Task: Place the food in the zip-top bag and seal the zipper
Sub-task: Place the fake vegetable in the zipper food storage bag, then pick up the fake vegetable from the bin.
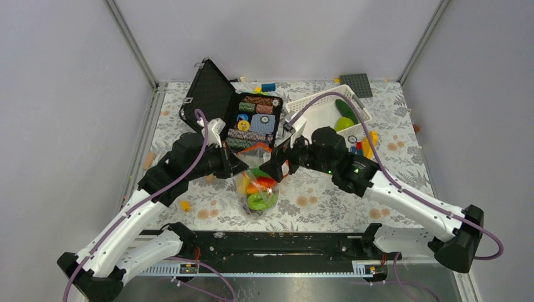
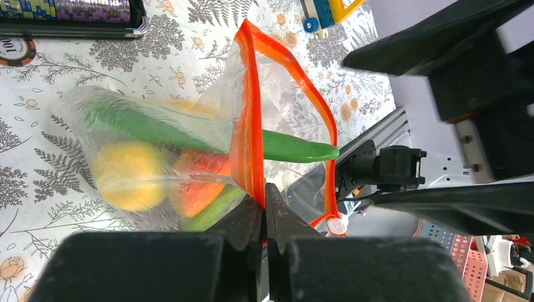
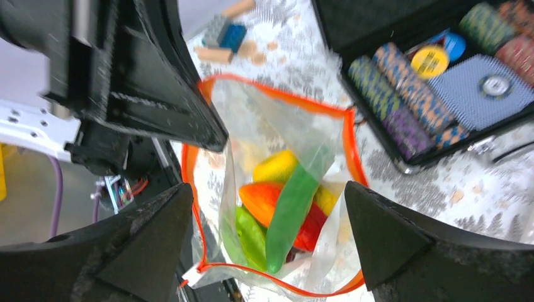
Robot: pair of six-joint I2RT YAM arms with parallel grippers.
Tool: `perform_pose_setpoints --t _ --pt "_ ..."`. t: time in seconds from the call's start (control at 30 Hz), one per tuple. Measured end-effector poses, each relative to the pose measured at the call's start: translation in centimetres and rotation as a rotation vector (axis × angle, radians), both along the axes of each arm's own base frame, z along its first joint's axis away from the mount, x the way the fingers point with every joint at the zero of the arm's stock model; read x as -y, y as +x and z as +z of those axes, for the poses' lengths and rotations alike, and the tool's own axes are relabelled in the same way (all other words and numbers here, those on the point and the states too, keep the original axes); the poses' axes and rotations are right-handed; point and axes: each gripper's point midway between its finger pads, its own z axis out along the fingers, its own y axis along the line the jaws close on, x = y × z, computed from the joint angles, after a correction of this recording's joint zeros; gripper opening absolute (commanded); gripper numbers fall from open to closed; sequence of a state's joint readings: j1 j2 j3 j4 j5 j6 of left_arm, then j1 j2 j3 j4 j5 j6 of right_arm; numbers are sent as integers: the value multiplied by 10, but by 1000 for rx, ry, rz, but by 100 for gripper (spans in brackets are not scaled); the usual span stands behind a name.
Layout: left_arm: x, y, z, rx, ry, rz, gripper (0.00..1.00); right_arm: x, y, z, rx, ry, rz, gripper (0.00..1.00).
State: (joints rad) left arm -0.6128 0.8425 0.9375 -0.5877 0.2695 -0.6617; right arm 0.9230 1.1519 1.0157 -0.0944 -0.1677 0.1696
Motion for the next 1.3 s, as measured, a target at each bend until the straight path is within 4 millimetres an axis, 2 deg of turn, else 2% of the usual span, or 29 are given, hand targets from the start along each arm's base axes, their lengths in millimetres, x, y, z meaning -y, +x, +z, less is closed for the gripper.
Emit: perform_pose_setpoints --t 0.1,0.23,0.33,0.4,0.47,0.5,0.6,0.67,0.73,0.83,1.0,1.17,1.3 --pt "-1 -1 1 12 1 -7 0 4 4 31 55 50 -31 100" --pt "-2 -3 1 27 2 -13 0 21 27 58 85 71 -181 100" --pt "-3 -4 1 38 3 -17 0 45 66 61 45 49 -347 100" --pt "-4 -5 2 47 2 -19 0 66 104 58 -6 29 -487 100" --pt "-5 -5 1 52 1 -20 0 90 144 44 -48 -13 -638 100" --pt "-5 -6 0 53 1 -20 0 104 165 31 -70 -56 -723 100" --pt "-5 -6 -1 58 0 -22 0 133 211 -10 -126 -187 -870 100" --pt "-5 -6 -1 58 1 -21 0 148 237 -37 -149 -294 -913 100" --pt "-6 -7 -2 58 3 -21 0 162 257 -55 -133 -413 -902 100" --pt "-6 -7 -2 60 3 -22 0 182 279 -69 -68 -595 -834 100" --pt "-6 -5 -5 65 8 -24 0 218 302 -76 26 -864 -728 100" --pt "-6 -5 -5 74 10 -26 0 252 316 -98 -14 -977 -709 100" --pt "-5 -4 -5 79 10 -27 0 271 323 -126 -107 -1009 -729 100"
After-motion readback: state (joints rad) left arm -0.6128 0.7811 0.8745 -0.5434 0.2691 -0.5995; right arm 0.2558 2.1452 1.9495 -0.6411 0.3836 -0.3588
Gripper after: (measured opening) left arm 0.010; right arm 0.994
